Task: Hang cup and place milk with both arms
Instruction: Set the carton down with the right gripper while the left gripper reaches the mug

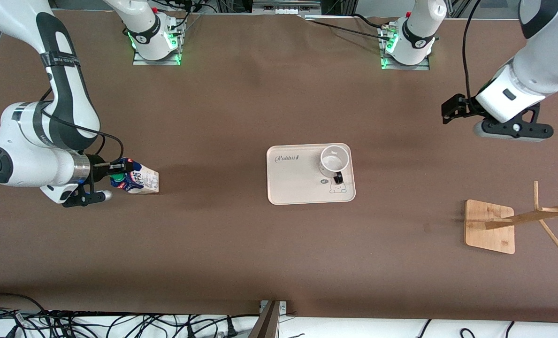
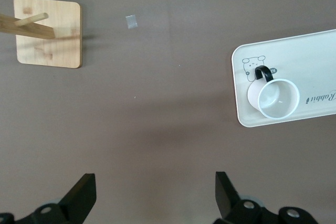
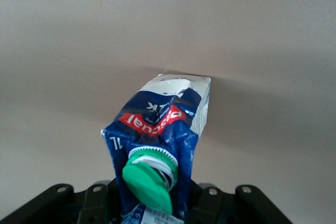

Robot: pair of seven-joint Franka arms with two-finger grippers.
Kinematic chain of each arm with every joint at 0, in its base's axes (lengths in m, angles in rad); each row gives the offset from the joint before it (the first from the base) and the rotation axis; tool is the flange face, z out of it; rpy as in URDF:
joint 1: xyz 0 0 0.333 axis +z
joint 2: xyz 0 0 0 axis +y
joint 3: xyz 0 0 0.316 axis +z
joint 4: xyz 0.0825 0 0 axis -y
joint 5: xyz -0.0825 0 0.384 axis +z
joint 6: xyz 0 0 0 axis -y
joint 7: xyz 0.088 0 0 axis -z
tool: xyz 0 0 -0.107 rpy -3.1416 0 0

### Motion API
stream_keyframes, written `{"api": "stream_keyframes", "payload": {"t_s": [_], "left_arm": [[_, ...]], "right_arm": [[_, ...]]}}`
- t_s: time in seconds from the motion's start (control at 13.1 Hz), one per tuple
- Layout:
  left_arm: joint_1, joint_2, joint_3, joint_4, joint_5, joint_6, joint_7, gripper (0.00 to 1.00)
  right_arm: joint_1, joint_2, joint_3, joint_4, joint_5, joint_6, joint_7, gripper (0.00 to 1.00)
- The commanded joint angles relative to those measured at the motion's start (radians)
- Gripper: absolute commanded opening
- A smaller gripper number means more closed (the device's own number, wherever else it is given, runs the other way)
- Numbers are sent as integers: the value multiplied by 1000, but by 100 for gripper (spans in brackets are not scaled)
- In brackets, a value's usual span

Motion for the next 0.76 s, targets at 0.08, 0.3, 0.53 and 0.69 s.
{"api": "stream_keyframes", "payload": {"t_s": [0.08, 0.3, 0.53, 0.69], "left_arm": [[-13, 37, -16, 37, -4, -19, -92, 100], [-29, 83, -67, 26, -13, 24, -366, 100], [-33, 178, -140, 25, -13, 134, -522, 100], [-52, 239, -185, 8, -1, 244, -652, 100]], "right_arm": [[5, -40, -10, -74, 23, 49, 3, 42], [-9, -34, -12, -62, 64, 48, 11, 100], [-9, -35, -12, -18, 66, 37, 16, 100], [-11, -35, -13, 15, 64, 36, 8, 100]]}}
